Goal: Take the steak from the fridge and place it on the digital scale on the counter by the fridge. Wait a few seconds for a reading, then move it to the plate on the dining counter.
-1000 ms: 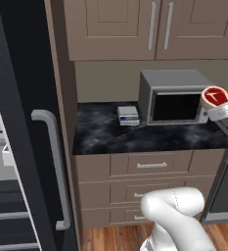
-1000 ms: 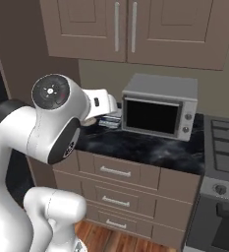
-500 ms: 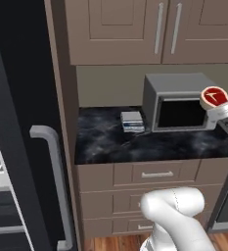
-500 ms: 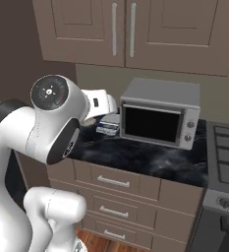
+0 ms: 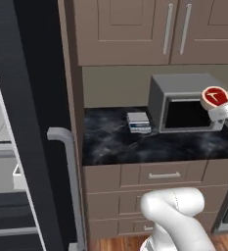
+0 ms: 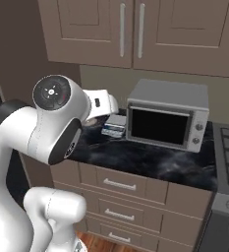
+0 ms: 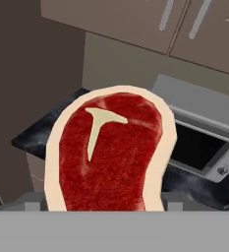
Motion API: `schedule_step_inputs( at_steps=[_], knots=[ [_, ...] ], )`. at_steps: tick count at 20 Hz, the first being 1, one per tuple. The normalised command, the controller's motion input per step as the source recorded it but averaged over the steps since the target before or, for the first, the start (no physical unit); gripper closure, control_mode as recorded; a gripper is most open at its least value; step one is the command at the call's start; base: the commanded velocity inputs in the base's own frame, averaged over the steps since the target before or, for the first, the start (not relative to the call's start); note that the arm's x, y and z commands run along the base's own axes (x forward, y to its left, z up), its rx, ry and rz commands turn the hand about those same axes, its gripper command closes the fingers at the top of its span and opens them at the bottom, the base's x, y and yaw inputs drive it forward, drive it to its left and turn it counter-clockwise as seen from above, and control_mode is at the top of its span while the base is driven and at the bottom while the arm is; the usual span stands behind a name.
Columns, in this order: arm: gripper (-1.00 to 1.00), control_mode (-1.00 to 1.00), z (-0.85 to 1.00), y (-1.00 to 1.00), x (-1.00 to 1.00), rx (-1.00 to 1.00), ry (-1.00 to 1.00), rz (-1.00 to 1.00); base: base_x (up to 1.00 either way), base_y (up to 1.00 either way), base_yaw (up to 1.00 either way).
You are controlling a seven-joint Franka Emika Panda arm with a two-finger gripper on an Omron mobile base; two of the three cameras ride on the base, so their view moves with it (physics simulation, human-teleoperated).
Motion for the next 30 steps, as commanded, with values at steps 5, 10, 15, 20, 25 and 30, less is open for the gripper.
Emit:
schedule_step_inputs(
  at_steps=[5, 10, 15, 20, 25, 30],
  knots=[
    [1.00, 1.00, 0.00, 0.00, 0.00, 0.00, 0.00, 0.00, 0.25, 0.60, -0.07],
    [1.00, 1.00, 0.00, 0.00, 0.00, 0.00, 0.00, 0.00, 0.62, 0.24, -0.04],
    [1.00, 1.00, 0.00, 0.00, 0.00, 0.00, 0.00, 0.00, 0.67, 0.00, 0.00],
    [1.00, 1.00, 0.00, 0.00, 0.00, 0.00, 0.00, 0.00, 0.46, -0.04, 0.01],
    [1.00, 1.00, 0.00, 0.00, 0.00, 0.00, 0.00, 0.00, 0.06, -0.01, 0.00],
    [1.00, 1.00, 0.00, 0.00, 0.00, 0.00, 0.00, 0.00, 0.00, 0.00, 0.00]
  ],
)
